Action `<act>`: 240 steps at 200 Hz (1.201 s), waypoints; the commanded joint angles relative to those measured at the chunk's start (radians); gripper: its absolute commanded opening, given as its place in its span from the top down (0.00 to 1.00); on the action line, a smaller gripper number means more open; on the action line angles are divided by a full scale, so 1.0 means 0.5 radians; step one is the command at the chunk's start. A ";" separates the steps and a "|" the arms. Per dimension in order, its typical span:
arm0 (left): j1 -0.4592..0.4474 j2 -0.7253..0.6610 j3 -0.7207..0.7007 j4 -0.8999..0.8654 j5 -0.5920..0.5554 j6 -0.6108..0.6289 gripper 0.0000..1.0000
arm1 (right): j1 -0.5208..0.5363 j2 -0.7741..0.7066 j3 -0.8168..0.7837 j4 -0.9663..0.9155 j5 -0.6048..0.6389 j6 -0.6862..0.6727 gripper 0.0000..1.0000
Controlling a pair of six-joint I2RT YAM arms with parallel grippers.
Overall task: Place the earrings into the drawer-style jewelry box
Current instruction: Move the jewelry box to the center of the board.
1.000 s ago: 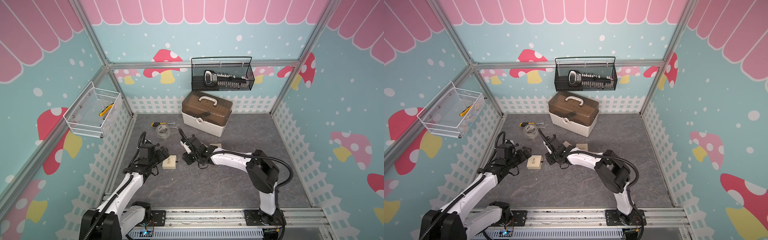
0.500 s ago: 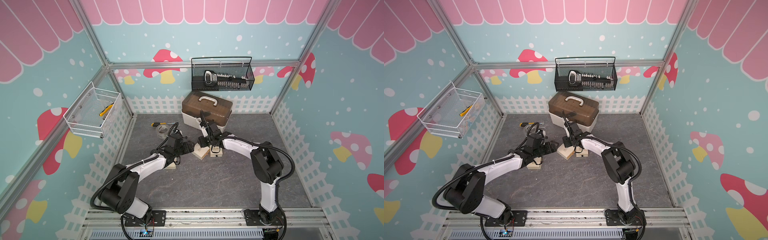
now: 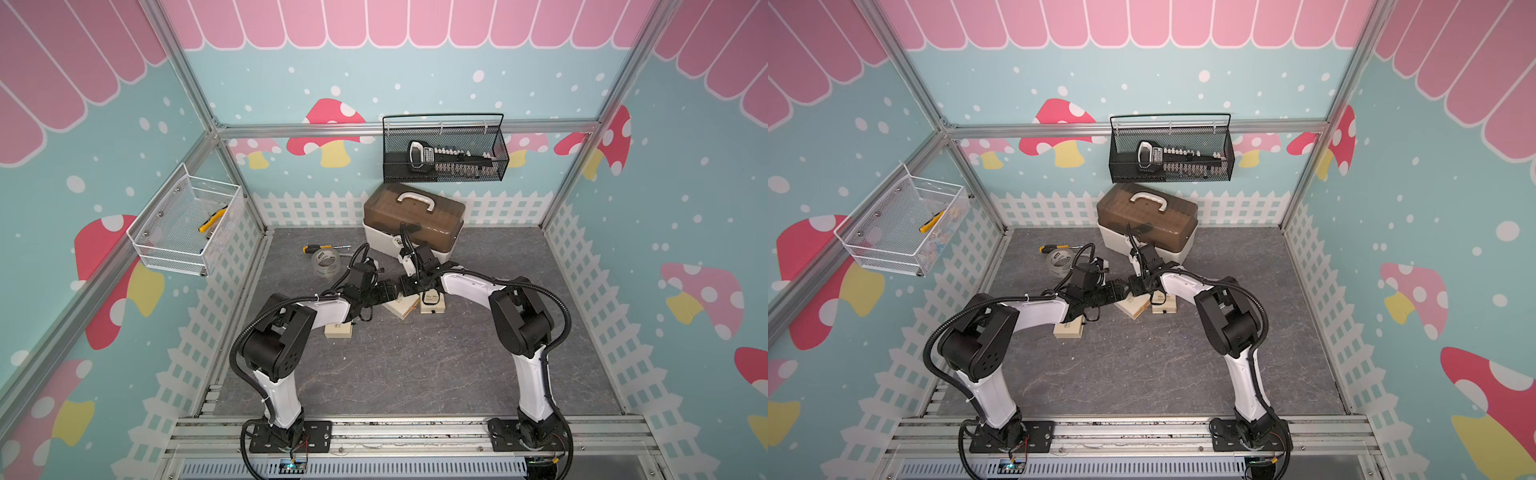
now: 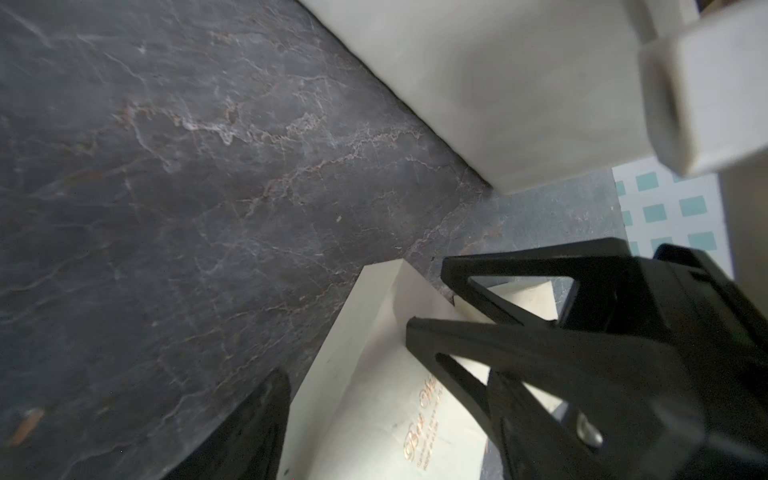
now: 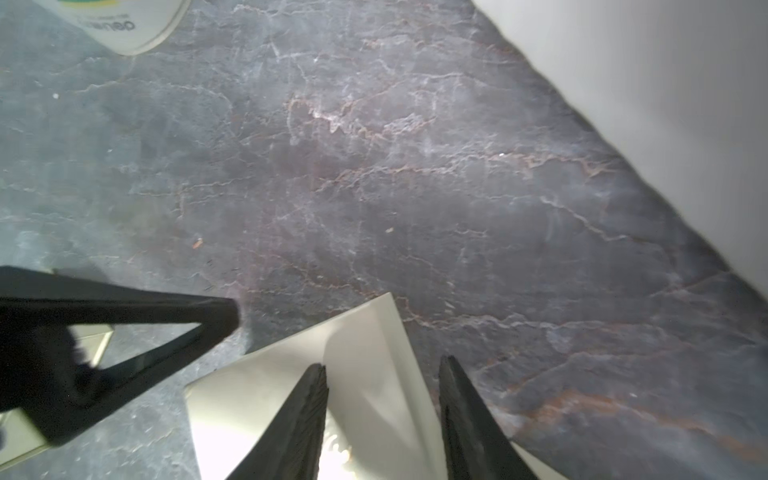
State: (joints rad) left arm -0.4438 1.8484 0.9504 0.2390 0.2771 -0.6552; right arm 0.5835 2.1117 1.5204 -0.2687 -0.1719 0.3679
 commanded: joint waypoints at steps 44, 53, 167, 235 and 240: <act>0.013 -0.197 -0.251 0.245 0.152 -0.100 0.28 | 0.025 -0.118 -0.237 0.082 -0.382 0.096 0.70; 0.009 -0.243 -0.321 0.264 0.165 -0.117 0.28 | 0.040 -0.149 -0.285 0.109 -0.410 0.117 0.72; -0.134 -1.402 -1.053 -0.408 -0.146 -0.140 0.27 | 0.350 -0.616 -0.768 0.317 -0.278 0.273 0.65; -0.094 -1.328 -0.687 -0.961 -0.162 0.132 0.29 | 0.352 -1.234 -1.303 0.220 -0.105 0.183 0.63; -0.094 -1.306 -0.683 -0.951 -0.148 0.132 0.29 | 0.351 -1.257 -1.339 0.215 -0.153 0.176 0.63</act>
State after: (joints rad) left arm -0.4931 1.1408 0.5724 -0.1436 0.1715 -0.6418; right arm 0.7593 1.5261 0.9443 -0.1211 -0.2245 0.4816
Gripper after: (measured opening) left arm 0.719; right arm 0.377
